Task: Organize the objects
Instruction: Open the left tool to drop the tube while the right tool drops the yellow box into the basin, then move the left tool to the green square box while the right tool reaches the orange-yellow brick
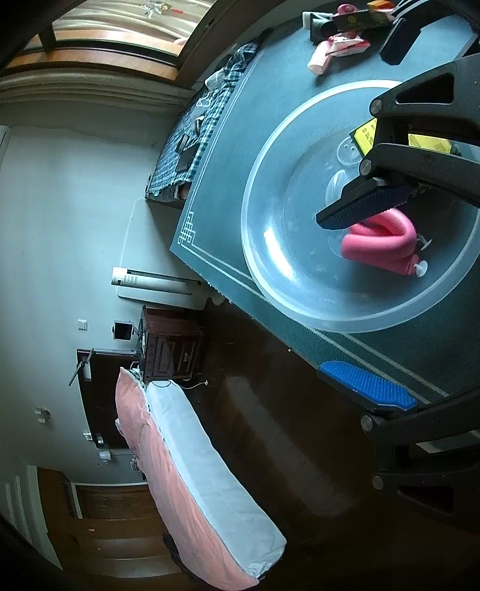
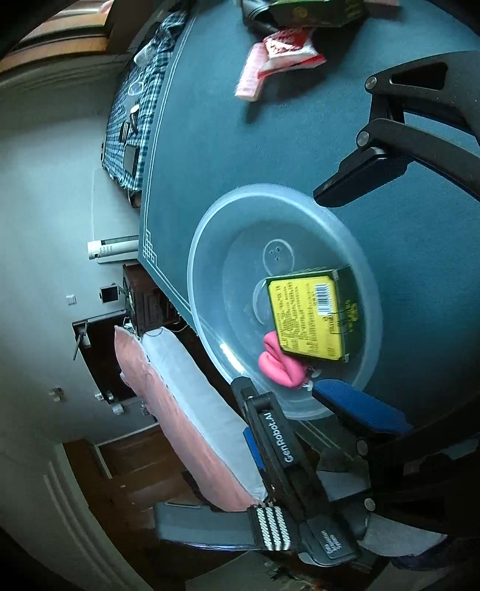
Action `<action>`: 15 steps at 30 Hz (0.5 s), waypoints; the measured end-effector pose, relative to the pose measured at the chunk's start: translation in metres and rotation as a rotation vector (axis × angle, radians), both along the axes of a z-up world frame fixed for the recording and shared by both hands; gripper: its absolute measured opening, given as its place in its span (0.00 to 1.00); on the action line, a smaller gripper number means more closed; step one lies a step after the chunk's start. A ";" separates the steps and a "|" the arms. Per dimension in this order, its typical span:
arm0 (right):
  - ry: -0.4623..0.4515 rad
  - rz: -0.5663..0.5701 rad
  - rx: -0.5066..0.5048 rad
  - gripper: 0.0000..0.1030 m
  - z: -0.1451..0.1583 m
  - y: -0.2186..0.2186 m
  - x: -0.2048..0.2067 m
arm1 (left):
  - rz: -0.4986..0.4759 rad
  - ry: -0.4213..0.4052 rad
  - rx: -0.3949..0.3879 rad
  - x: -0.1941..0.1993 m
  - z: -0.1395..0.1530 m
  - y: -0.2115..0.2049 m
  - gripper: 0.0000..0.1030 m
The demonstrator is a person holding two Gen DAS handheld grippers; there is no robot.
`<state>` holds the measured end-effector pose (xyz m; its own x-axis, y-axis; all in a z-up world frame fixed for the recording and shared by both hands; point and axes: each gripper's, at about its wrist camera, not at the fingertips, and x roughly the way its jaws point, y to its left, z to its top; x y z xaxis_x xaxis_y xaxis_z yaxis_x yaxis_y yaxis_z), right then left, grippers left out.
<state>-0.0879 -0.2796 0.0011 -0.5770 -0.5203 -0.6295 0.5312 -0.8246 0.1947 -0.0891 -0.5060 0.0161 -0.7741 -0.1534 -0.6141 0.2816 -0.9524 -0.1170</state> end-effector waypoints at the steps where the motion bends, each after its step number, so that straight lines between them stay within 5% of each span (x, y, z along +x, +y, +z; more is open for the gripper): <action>1: -0.001 -0.004 -0.001 0.93 0.000 0.003 0.003 | -0.002 0.000 -0.003 -0.001 0.001 0.001 0.75; 15: -0.052 -0.146 -0.028 0.93 -0.012 0.066 0.014 | -0.079 0.021 -0.063 0.013 0.021 0.040 0.87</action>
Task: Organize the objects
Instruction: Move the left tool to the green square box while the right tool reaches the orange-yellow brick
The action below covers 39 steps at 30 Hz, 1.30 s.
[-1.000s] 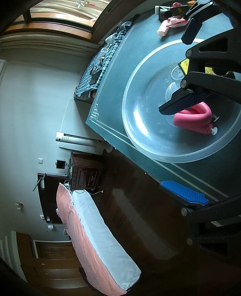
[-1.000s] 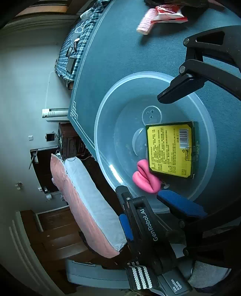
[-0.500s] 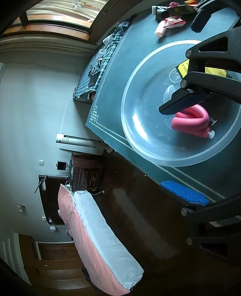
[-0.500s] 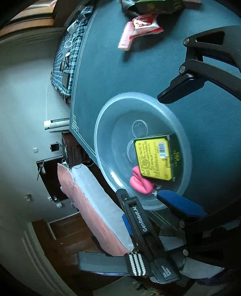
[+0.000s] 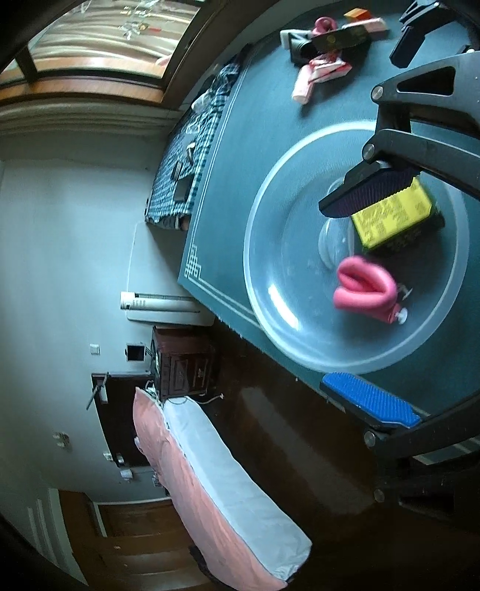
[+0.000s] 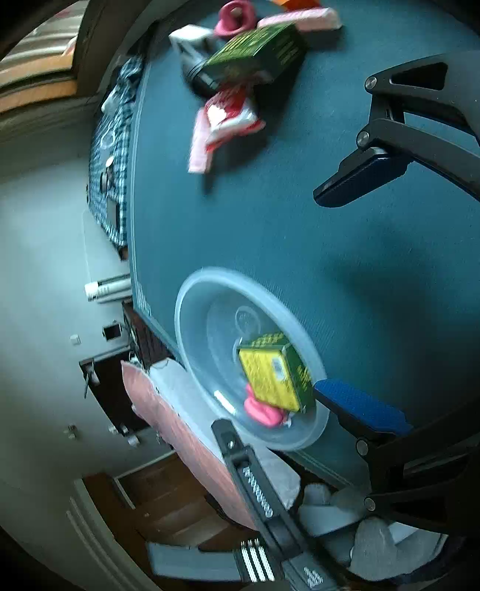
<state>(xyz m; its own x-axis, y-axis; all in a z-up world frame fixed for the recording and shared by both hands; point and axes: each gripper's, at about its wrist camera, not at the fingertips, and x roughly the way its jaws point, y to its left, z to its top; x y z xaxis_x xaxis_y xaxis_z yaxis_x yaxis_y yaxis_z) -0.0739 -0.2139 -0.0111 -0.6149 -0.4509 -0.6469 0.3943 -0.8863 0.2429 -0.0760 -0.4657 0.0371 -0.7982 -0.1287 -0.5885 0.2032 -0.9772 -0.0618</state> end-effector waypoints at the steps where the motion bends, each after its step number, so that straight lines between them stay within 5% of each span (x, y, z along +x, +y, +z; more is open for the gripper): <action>1: -0.005 -0.013 -0.001 0.93 -0.001 0.006 0.000 | -0.007 0.000 -0.003 0.000 0.001 0.003 0.87; 30: -0.053 -0.452 -0.031 0.91 -0.010 0.206 -0.002 | -0.304 -0.053 -0.071 0.002 0.004 0.148 0.96; 39: -0.066 -0.503 -0.018 0.84 -0.011 0.240 -0.024 | -0.386 -0.100 -0.063 -0.004 -0.005 0.182 0.96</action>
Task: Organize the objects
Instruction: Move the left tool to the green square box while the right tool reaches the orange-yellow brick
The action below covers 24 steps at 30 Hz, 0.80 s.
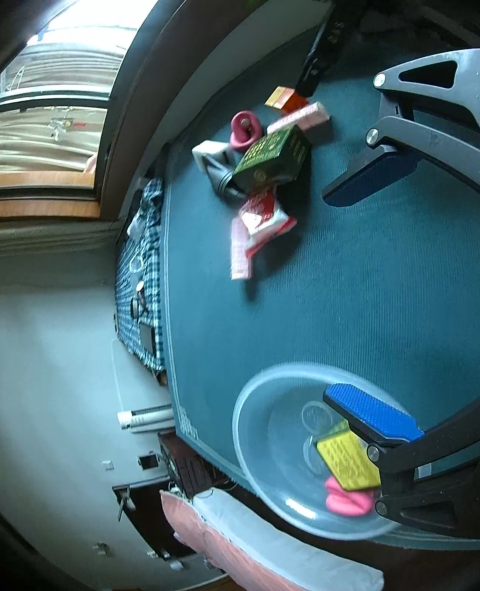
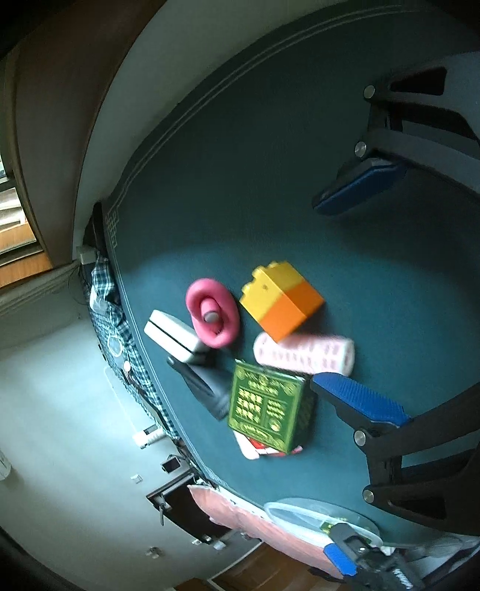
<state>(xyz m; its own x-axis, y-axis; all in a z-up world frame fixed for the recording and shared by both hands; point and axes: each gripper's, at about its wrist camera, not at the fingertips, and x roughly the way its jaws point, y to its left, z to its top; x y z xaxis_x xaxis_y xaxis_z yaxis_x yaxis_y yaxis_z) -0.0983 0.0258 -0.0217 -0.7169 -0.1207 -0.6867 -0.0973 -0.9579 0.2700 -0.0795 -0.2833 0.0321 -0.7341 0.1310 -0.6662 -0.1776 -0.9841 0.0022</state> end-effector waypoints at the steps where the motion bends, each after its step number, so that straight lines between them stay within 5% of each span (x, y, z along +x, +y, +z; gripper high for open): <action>1: -0.001 0.003 0.005 0.83 0.000 0.000 -0.002 | -0.005 -0.006 0.003 -0.001 -0.001 0.002 0.96; 13: -0.008 0.045 0.024 0.56 -0.004 -0.002 -0.034 | -0.059 -0.039 -0.020 -0.012 -0.011 0.032 0.96; 24: 0.016 -0.001 0.044 0.54 -0.004 0.003 -0.029 | -0.121 -0.112 0.032 -0.030 -0.019 0.055 0.96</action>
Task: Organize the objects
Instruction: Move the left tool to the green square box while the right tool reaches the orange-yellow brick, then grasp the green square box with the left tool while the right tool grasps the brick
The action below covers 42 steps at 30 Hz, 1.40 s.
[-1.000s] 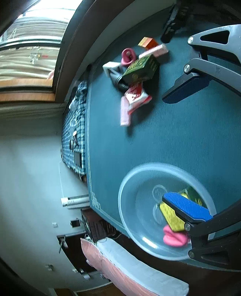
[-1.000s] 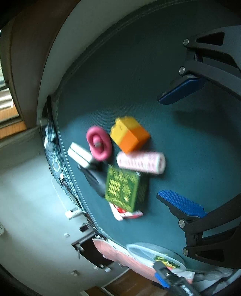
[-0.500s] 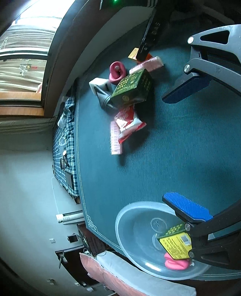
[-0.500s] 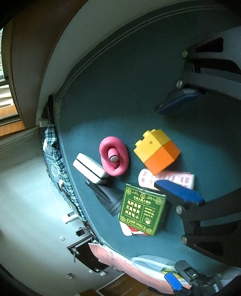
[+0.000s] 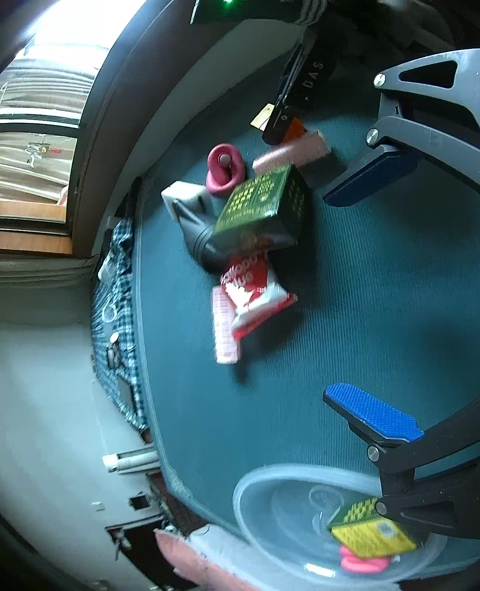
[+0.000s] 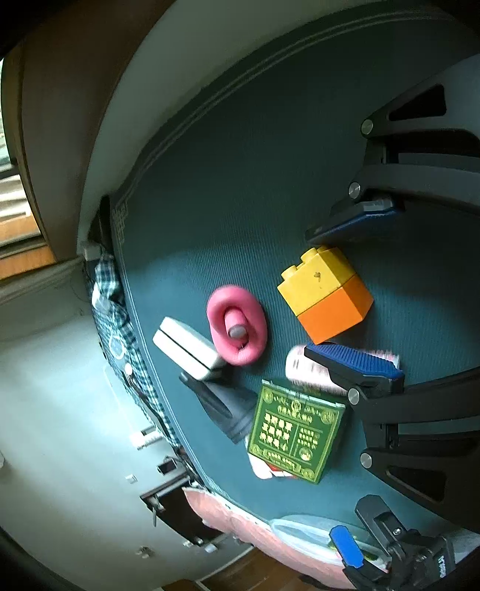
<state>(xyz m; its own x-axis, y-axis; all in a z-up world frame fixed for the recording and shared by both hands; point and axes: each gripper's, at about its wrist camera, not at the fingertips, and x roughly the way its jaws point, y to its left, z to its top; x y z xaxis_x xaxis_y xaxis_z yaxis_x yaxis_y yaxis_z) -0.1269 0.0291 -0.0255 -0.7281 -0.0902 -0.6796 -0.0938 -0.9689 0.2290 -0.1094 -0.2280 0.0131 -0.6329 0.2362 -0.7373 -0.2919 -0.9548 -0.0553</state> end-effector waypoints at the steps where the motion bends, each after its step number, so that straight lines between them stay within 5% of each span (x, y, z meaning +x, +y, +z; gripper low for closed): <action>1: 0.000 -0.010 0.001 0.54 0.000 0.002 0.000 | -0.002 -0.008 0.006 -0.002 -0.001 0.001 0.96; 8: 0.005 -0.059 -0.004 0.54 0.000 0.014 0.002 | -0.010 -0.024 0.008 -0.015 -0.005 0.019 0.96; 29: 0.014 -0.108 -0.051 0.54 0.002 0.030 0.007 | -0.076 0.040 -0.184 -0.019 -0.024 0.088 0.96; 42: 0.028 -0.105 -0.083 0.54 0.006 0.033 0.009 | -0.021 0.043 -0.227 -0.036 -0.034 0.093 0.92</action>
